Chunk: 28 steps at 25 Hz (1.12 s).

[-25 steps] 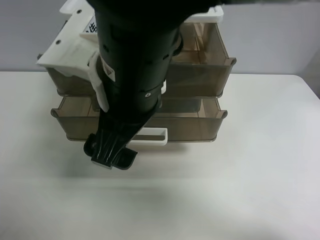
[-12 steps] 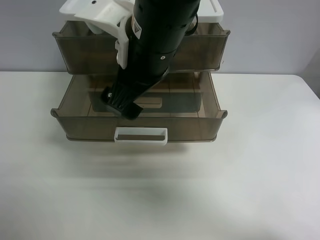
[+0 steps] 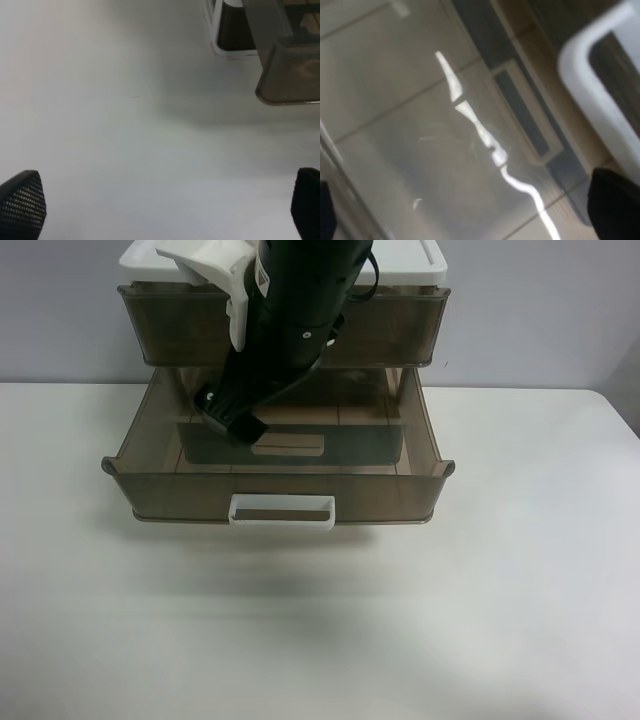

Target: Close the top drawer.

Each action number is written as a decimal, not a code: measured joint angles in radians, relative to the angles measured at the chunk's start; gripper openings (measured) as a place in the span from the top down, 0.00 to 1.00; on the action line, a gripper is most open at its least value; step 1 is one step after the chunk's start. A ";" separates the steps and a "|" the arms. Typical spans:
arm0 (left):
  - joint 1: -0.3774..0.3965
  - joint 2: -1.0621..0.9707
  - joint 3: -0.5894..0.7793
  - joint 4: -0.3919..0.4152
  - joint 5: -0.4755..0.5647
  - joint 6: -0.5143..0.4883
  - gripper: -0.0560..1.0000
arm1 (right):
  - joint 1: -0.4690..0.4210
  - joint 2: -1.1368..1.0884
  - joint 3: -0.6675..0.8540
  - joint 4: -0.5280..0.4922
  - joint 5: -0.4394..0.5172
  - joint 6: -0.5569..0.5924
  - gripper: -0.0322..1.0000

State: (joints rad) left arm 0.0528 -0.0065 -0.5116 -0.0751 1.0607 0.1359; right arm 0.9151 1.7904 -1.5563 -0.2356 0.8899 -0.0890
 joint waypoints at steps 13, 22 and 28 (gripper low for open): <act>0.000 0.000 0.000 0.000 0.000 0.000 0.01 | -0.045 0.053 -0.103 0.063 0.023 -0.060 0.01; 0.000 0.000 0.000 0.000 0.000 0.000 0.01 | -0.010 -0.264 -0.107 0.159 0.315 -0.077 0.01; 0.000 0.000 0.000 0.000 0.000 0.000 0.01 | -0.010 -0.526 0.017 0.170 0.323 -0.036 0.01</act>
State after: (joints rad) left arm 0.0528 -0.0065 -0.5116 -0.0751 1.0607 0.1359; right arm 0.9046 1.2647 -1.5394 -0.0655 1.2128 -0.1246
